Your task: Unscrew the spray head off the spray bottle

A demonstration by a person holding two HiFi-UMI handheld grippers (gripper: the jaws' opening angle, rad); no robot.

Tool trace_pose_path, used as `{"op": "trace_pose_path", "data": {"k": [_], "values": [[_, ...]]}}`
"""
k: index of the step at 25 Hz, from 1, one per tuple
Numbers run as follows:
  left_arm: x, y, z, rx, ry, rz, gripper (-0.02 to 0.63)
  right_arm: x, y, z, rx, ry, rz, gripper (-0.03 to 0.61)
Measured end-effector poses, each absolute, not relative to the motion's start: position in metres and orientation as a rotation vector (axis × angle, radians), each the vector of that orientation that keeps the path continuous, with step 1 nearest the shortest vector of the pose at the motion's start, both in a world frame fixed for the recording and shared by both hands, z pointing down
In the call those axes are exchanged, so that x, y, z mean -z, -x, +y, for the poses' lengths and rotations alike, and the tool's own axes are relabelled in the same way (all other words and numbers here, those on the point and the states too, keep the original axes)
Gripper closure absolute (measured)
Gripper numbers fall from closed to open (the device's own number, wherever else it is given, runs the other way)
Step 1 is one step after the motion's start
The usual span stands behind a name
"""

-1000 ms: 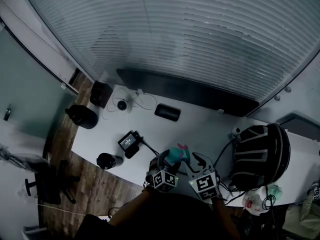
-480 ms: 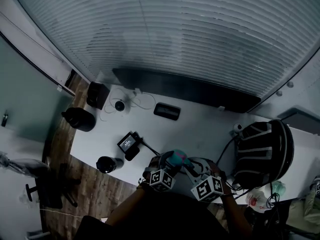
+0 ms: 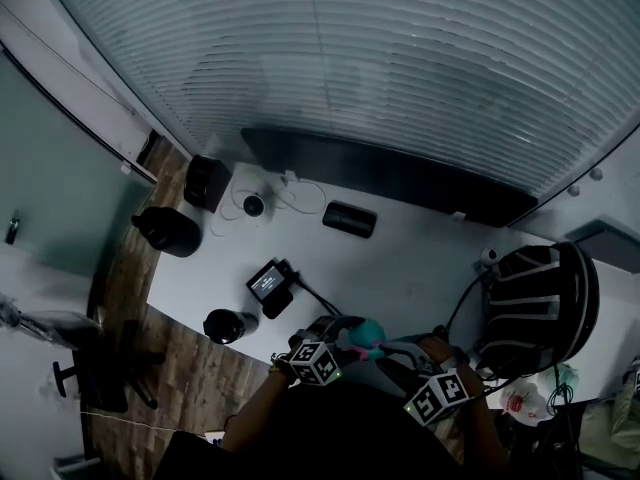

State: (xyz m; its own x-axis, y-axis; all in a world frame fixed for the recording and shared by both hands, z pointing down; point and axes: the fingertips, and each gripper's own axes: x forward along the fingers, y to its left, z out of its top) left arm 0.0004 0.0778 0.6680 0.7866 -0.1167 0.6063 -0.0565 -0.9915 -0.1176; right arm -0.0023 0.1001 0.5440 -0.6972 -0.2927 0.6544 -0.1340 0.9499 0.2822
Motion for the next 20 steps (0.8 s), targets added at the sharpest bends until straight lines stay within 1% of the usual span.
{"op": "trace_pose_path", "data": {"k": [3, 5, 6, 8, 10, 11, 12, 14, 16, 18, 20], "values": [[-0.677, 0.024, 0.041, 1.048, 2.827, 0.452, 0.265, -0.535, -0.009, 0.082, 0.141, -0.508, -2.406, 0.465], [-0.677, 0.048, 0.009, 1.109, 2.714, 0.735, 0.264, -0.523, -0.018, 0.066, -0.073, -0.744, -2.502, 0.465], [-0.675, 0.058, -0.004, 1.145, 2.621, 0.847, 0.265, -0.52, -0.024, 0.058, -0.279, -0.874, -2.556, 0.465], [-0.67, 0.07, -0.02, 1.194, 2.423, 0.952, 0.264, -0.53, -0.032, 0.05, -0.903, -1.017, -2.599, 0.465], [-0.664, 0.067, -0.025, 1.196, 2.275, 0.942, 0.265, -0.549, -0.033, 0.053, -1.569, -0.956, -2.543, 0.465], [-0.661, 0.063, -0.024, 1.19, 2.218, 0.915, 0.265, -0.557, -0.034, 0.055, -1.831, -0.913, -2.497, 0.465], [-0.659, 0.058, -0.023, 1.18, 2.173, 0.886, 0.265, -0.562, -0.036, 0.054, -2.025, -0.895, -2.452, 0.465], [-0.654, 0.05, -0.021, 1.161, 2.114, 0.836, 0.265, -0.573, -0.042, 0.049, -2.228, -0.911, -2.375, 0.465], [-0.652, 0.045, -0.019, 1.16, 2.061, 0.787, 0.265, -0.581, -0.043, 0.047, -2.316, -0.903, -2.31, 0.465], [-0.651, 0.04, -0.015, 1.157, 2.016, 0.745, 0.265, -0.585, -0.038, 0.048, -2.367, -0.85, -2.257, 0.465], [-0.652, 0.035, -0.013, 1.162, 2.003, 0.723, 0.265, -0.588, -0.032, 0.049, -2.313, -0.823, -2.243, 0.465]]}}
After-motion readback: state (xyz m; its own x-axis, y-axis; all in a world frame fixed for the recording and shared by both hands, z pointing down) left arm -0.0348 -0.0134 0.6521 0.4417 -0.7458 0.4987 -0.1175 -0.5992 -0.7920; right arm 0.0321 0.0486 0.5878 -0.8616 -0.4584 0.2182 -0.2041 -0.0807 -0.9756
